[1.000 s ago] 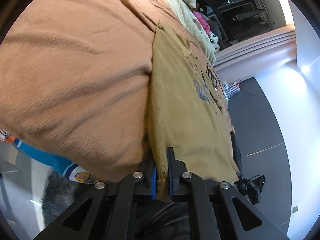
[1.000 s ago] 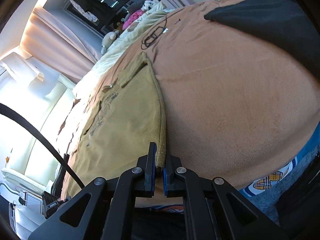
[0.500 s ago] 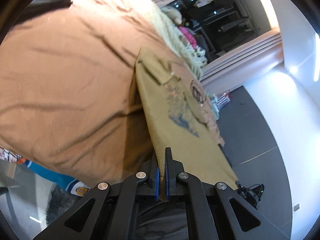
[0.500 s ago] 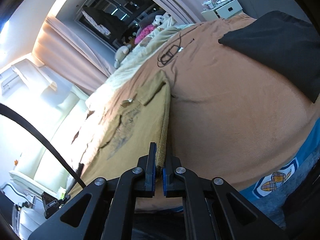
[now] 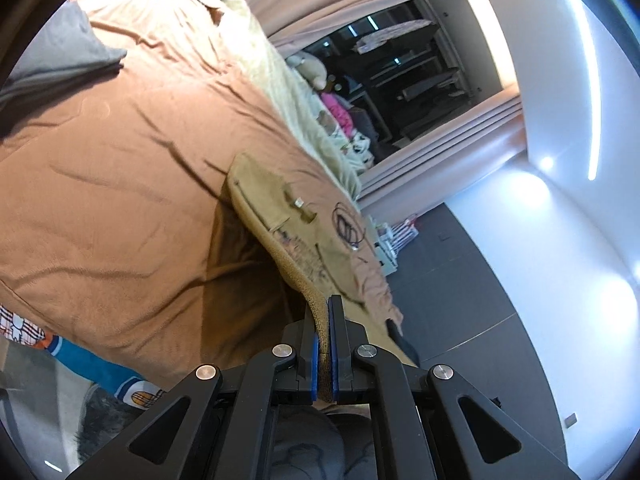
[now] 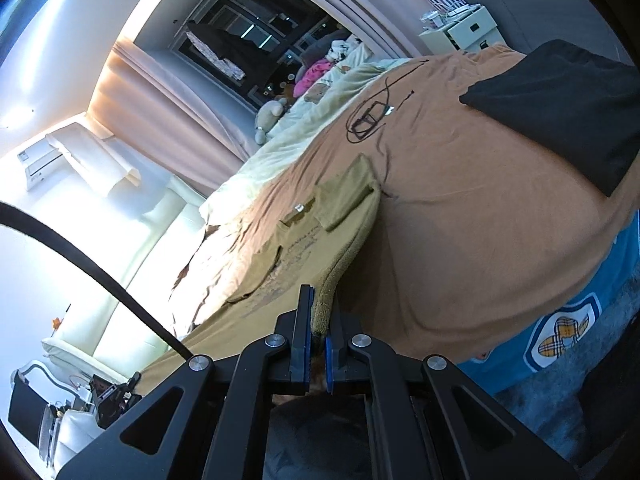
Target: Fold small clothes
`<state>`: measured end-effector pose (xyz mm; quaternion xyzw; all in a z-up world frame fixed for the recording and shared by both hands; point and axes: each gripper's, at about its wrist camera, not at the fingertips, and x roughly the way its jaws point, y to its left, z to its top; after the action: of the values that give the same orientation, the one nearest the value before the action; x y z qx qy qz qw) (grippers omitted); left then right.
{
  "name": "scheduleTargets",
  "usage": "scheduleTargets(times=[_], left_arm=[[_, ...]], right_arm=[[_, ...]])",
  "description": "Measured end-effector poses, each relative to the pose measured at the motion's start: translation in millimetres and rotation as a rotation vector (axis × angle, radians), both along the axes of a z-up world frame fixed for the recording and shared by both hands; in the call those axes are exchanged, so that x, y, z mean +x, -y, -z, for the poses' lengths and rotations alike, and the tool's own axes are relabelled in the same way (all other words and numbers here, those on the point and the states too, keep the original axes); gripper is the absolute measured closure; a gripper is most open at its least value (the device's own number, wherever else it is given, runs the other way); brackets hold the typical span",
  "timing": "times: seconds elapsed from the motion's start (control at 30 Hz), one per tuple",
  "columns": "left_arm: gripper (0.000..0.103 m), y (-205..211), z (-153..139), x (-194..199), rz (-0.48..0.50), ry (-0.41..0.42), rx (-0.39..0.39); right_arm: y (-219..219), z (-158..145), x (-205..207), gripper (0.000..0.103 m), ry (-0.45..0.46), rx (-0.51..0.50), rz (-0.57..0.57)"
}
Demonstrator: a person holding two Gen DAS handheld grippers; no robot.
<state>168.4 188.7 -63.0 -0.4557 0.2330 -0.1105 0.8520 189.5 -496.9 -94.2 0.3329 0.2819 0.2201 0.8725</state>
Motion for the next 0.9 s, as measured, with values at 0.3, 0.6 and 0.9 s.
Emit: scheduleTargets(times=[0.3,0.6,0.9], left_arm=[[0.1,-0.3,-38.7,-32.4,-0.015,0.041,0.01],[0.1,7.5,-78.3,-73.4,-0.048,-0.016,0.001],[0.1,4.0,-88.1,-90.5,-0.049,-0.013,-0.01]], right_arm=[[9.8,-15.5,-28.3,0.102,0.033,0.029,-0.005],[29.4,-22.8,-48.9,0.102,0.023,0.118,-0.027],[36.0,-18.0,-45.5,0.102,0.039,0.143,-0.044]])
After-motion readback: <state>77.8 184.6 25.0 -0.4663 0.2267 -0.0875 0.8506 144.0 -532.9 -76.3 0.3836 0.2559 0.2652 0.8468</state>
